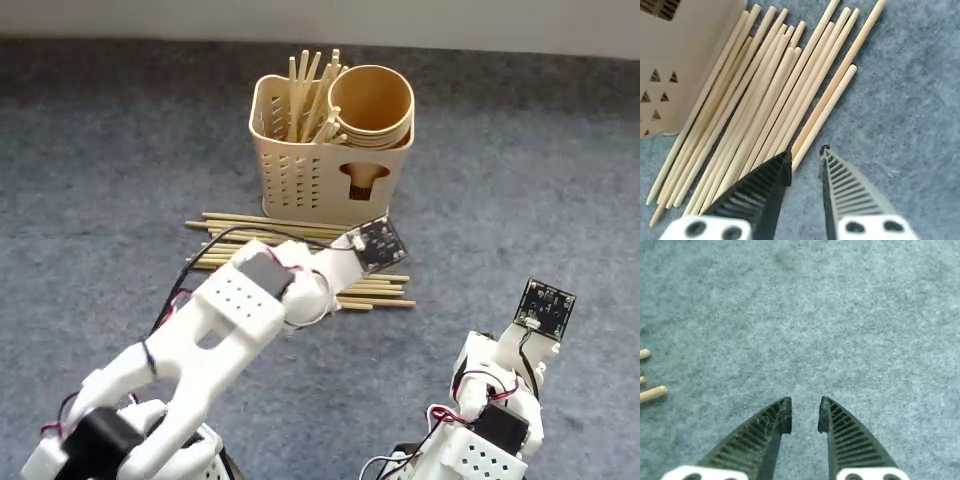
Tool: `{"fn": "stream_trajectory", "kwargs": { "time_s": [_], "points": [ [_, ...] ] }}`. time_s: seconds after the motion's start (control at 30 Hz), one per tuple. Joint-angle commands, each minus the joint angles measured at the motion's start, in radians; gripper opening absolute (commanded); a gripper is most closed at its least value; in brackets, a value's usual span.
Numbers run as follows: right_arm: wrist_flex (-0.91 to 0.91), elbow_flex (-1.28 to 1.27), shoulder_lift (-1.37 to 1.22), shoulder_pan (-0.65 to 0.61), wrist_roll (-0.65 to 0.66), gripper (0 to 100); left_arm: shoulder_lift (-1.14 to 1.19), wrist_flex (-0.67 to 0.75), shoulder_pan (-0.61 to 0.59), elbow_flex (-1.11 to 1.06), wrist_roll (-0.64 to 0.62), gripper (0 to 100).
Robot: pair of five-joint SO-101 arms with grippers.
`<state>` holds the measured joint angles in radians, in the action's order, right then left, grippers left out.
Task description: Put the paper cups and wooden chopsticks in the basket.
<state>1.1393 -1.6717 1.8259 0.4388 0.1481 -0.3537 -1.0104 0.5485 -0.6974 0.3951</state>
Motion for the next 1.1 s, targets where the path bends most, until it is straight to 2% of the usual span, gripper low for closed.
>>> {"fn": "stream_trajectory", "kwargs": {
  "time_s": [0.0,0.23,0.77,1.07],
  "points": [
    [-0.030,-0.064,0.012,0.012,0.002,10.5,0.163,-0.055,0.018,0.163,0.009,10],
    [-0.030,-0.064,0.012,0.012,0.002,10.5,0.325,-0.060,0.018,0.236,0.054,10],
    [-0.030,-0.064,0.012,0.012,0.002,10.5,0.352,-0.052,0.010,0.228,0.057,10],
    [-0.030,-0.064,0.012,0.012,0.002,10.5,0.565,-0.060,0.007,0.341,0.055,10]
  ]
}}
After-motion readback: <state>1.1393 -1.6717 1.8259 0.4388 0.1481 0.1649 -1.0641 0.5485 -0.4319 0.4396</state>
